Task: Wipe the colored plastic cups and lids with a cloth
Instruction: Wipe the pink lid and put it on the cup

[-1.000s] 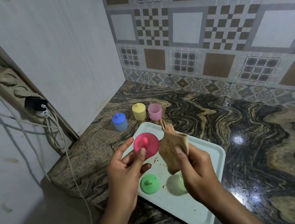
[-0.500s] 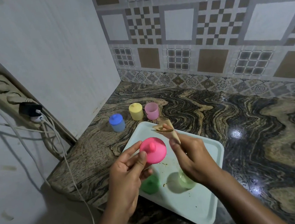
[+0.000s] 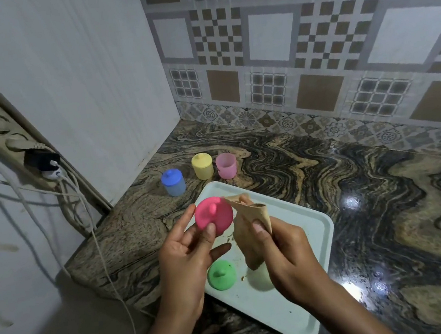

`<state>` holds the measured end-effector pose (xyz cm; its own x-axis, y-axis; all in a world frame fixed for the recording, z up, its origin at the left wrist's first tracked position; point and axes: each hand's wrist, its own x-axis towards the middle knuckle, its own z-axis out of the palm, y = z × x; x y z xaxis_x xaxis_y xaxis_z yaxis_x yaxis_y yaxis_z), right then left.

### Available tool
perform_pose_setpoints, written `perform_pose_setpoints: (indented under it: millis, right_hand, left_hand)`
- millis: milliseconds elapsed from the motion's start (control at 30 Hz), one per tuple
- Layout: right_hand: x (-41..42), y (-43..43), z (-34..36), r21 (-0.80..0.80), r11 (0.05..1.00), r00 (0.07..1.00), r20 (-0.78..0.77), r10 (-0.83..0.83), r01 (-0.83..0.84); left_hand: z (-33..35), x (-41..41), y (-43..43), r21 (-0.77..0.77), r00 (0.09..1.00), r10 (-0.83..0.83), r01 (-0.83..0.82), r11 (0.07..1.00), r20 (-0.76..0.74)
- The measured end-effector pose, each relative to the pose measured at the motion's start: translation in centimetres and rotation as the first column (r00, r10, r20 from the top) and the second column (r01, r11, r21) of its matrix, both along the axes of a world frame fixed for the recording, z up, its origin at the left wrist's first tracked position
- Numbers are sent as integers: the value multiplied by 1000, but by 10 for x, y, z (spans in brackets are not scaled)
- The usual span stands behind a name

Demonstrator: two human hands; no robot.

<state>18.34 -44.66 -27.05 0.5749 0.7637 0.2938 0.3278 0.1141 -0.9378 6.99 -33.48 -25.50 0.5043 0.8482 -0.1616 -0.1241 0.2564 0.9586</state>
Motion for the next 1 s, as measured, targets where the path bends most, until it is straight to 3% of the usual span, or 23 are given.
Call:
perform_pose_setpoints:
  millis: [133, 233, 367, 467, 567, 667, 767, 1000]
  right_hand:
    - [-4, -3, -1, 16, 997, 936, 345, 64, -74]
    - [-2, 5, -8, 11, 995, 911, 403, 82, -94]
    - [12, 13, -5, 0, 999, 935, 352, 39, -42]
    - [24, 20, -8, -95, 995, 941, 334, 46, -15]
    - [27, 22, -9, -115, 992, 998, 57, -39, 45]
    - [18, 18, -4, -6, 1000, 984, -178, -11, 10]
    - [2, 14, 1, 25, 997, 981, -178, 78, -74]
    - [-3, 8, -5, -20, 998, 983, -178, 53, -58]
  left_hand:
    - [2, -3, 5, -75, 1000, -25, 26, 997, 6]
    - [0, -6, 6, -91, 996, -90, 88, 992, -7]
    - [-1, -9, 9, -110, 992, -122, 124, 986, 21]
    - [-2, -10, 10, -160, 992, -116, 122, 980, 44]
    - [-3, -9, 13, -210, 997, -64, 74, 975, 53]
    - [1, -6, 18, -206, 999, 2, 6, 978, 42]
    - [1, -1, 17, -166, 999, 33, -30, 986, 12]
    - [6, 4, 3, 6, 1000, 3, -3, 1000, 10]
